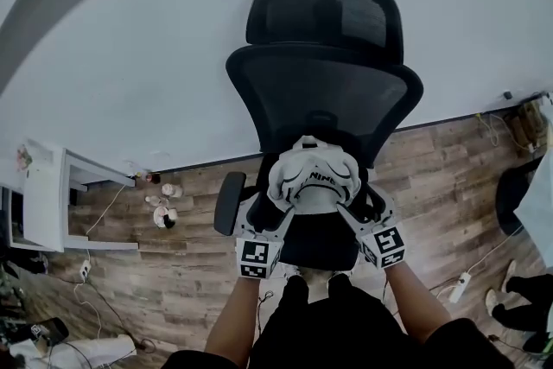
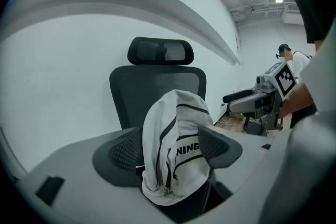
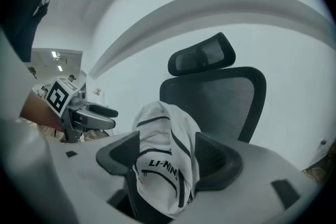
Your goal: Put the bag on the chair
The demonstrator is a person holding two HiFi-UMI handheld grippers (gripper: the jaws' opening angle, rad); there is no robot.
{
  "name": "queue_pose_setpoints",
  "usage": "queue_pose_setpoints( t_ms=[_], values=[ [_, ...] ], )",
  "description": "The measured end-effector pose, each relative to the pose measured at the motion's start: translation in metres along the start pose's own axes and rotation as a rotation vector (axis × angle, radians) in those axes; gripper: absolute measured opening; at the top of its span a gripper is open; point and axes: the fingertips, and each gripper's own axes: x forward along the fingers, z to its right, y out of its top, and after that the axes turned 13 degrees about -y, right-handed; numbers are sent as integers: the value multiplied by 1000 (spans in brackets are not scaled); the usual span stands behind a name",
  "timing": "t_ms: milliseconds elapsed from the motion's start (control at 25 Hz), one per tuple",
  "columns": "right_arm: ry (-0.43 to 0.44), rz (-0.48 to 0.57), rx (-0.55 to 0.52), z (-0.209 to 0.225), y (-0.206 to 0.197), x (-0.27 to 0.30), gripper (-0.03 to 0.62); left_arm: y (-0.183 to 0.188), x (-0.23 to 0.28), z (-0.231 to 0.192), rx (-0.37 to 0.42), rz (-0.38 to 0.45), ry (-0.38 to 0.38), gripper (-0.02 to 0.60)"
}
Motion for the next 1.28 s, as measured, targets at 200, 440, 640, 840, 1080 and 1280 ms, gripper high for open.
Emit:
queue_pose_setpoints(
  t_ms=[200,440,640,840,1080,1280],
  values=[
    [-72,93,-32,18,43,-20,122,35,-25,12,88,39,68,207],
    [-88,141,-18,24,73,-34,21,73,-40,20,42,141,51,26],
    [-81,164,-58,18,88,-43,20,98,-43,29,21,208,15,23],
    [-68,194,-90,19,105,-44,20,110,-46,29,24,236,25,25],
    [-64,212,-101,17,114,-48,20,115,-52,28,29,242,37,25],
    [-57,209,-95,11,114,-52,20,113,-56,29,25,236,41,25]
  ],
)
